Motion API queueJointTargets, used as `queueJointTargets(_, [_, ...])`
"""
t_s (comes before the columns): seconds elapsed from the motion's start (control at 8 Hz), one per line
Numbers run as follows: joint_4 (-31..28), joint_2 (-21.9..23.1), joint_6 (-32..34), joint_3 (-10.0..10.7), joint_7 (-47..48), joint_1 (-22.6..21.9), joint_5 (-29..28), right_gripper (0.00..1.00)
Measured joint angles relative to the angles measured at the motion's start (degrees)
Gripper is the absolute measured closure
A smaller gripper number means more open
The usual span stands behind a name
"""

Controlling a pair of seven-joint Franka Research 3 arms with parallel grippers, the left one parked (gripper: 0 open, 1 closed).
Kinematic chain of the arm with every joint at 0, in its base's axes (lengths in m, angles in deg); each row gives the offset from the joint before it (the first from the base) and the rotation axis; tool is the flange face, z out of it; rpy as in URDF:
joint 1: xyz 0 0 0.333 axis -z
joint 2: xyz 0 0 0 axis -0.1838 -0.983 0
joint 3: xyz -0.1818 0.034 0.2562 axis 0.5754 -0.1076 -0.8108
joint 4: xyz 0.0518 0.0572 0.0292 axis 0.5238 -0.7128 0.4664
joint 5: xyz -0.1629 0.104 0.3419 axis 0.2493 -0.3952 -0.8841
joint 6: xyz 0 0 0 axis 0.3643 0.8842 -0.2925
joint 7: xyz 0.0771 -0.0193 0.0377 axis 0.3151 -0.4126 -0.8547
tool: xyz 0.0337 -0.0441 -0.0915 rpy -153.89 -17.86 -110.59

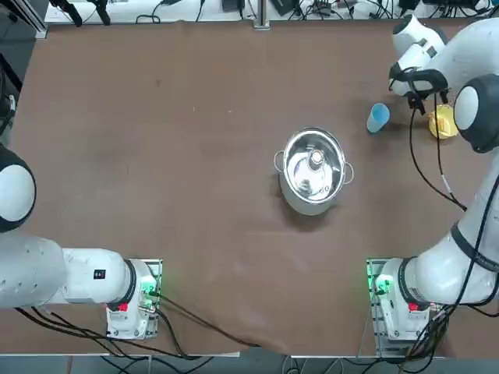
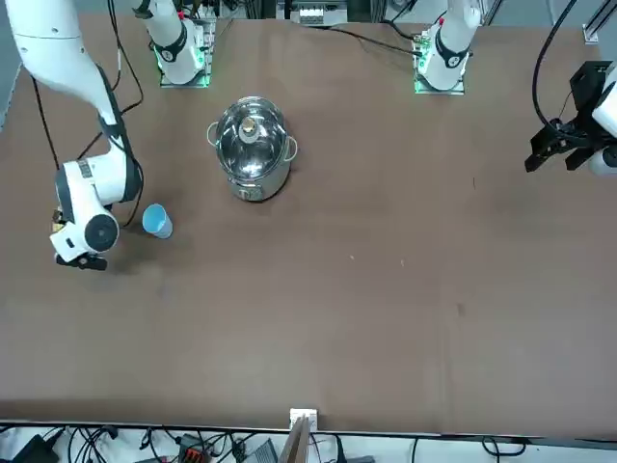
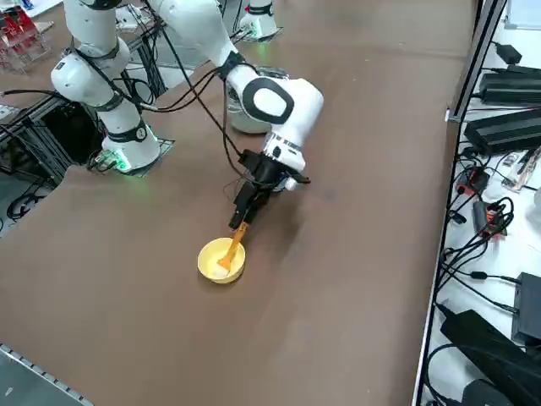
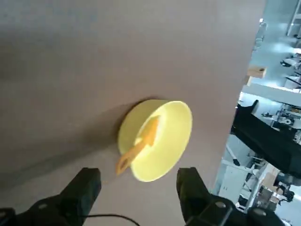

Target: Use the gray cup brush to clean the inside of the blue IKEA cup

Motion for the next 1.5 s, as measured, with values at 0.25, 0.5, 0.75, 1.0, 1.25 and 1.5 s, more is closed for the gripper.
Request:
queueJointTargets(0.25, [0.59,0.37,-0.11,-1.12,-0.02,-0.07,-3.22,0.01])
queueJointTargets(0.5, [2.70,1.87,0.40,-2.53,-0.37,-0.15,-6.70,0.01])
queueJointTargets(0.75, [7.57,3.21,4.49,-3.00,-4.20,-0.17,-12.49,0.01])
queueJointTargets(1.0, [13.69,3.94,9.01,-3.05,-8.04,-0.19,-19.71,0.01])
queueJointTargets(1.25, [18.25,4.92,11.00,-3.11,-11.76,-0.32,-26.09,0.01])
queueJointTargets(1.5, [19.85,7.81,11.73,-3.00,-16.59,-0.17,-29.72,0.01])
